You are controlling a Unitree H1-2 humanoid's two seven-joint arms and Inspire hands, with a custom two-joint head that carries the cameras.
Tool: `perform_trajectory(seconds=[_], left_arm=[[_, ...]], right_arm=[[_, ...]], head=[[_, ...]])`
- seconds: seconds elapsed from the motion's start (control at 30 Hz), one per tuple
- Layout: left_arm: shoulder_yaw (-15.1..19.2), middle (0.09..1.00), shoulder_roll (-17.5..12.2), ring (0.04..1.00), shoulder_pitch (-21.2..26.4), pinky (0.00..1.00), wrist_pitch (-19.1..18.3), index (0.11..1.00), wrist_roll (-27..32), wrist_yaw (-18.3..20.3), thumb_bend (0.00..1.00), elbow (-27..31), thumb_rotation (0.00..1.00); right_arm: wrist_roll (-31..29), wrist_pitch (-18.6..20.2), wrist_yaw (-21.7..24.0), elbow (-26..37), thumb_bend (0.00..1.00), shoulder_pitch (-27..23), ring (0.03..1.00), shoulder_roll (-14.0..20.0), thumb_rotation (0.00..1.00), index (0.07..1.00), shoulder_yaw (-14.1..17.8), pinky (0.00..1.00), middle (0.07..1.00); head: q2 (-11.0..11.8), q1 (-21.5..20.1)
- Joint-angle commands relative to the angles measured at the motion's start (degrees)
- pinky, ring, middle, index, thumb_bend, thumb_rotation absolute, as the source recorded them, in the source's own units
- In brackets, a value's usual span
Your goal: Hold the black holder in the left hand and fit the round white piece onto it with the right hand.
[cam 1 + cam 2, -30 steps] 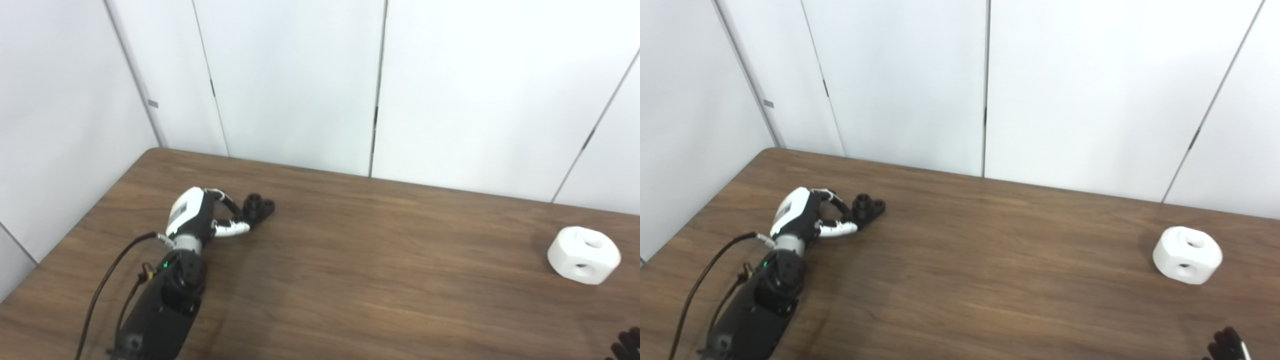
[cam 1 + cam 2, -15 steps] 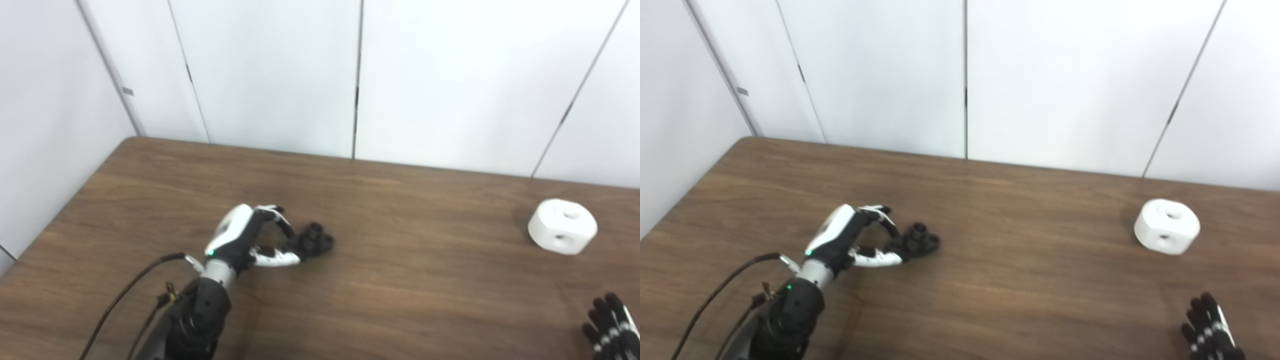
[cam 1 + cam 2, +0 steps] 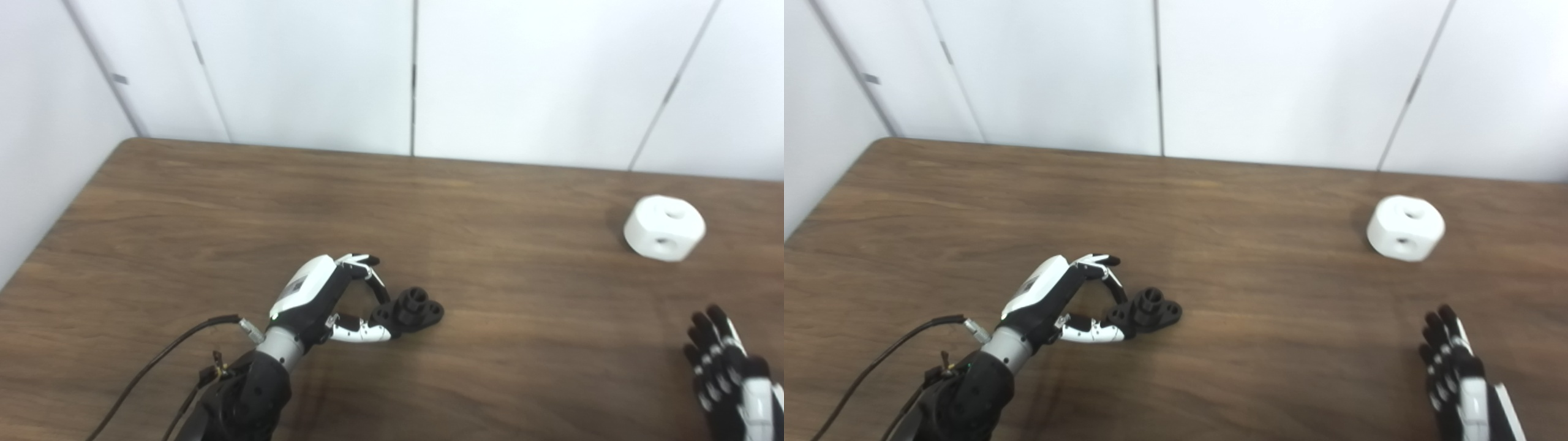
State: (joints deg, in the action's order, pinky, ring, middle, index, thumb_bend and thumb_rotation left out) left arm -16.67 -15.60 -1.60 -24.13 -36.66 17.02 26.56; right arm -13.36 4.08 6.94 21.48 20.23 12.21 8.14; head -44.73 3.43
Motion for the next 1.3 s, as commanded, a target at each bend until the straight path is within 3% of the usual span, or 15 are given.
perform_trajectory(seconds=[0.0, 0.4, 0.6, 0.8, 1.03, 1.27], left_arm=[[-1.90, 0.877, 0.10, 0.947, -1.16, 0.86, 1.43, 0.490, -0.74, 0.71, 0.51, 0.80, 0.04], [-4.87, 0.873, -0.88, 0.966, -4.55, 0.92, 5.39, 0.491, -4.35, 0.30, 0.51, -1.60, 0.04], [-7.28, 0.833, -1.92, 0.923, -5.40, 0.93, 10.12, 0.490, -15.82, -3.98, 0.51, -4.62, 0.05], [-7.74, 0.827, -1.16, 0.925, -6.18, 0.96, 10.76, 0.490, -21.05, -3.29, 0.52, -4.38, 0.05], [-7.43, 0.824, -0.46, 0.920, -6.80, 0.94, 11.24, 0.490, -22.03, -2.89, 0.52, -4.33, 0.05], [-6.78, 0.824, -0.65, 0.915, -6.76, 0.92, 11.34, 0.490, -21.08, -2.66, 0.52, -4.91, 0.05]], right_arm=[[0.69, 0.81, 0.26, 1.88, 0.60, 0.59, 1.000, -0.12, 1.00, 1.000, -0.80, 1.00, 0.992], [2.97, 3.43, -1.14, 4.86, 0.63, 0.48, 1.000, -1.27, 1.00, 0.999, -1.97, 1.00, 0.971], [2.33, 5.39, -1.45, 6.59, 0.64, 0.68, 1.000, -1.26, 1.00, 0.975, -1.39, 1.00, 0.964], [2.37, 6.81, -1.51, 8.54, 0.63, -0.09, 1.000, -0.56, 0.97, 0.970, -0.54, 1.00, 0.966], [3.23, 7.80, -1.61, 9.20, 0.62, -1.73, 1.000, -0.23, 0.96, 0.958, -0.24, 1.00, 0.956], [7.51, 10.31, -3.17, 9.40, 0.63, -6.71, 0.994, 1.01, 0.82, 0.945, 0.81, 1.00, 0.925]], head=[[-0.25, -0.25], [-1.76, -4.47], [-1.95, -5.50], [-1.95, -5.79], [-1.32, -7.01], [0.76, -10.83]])
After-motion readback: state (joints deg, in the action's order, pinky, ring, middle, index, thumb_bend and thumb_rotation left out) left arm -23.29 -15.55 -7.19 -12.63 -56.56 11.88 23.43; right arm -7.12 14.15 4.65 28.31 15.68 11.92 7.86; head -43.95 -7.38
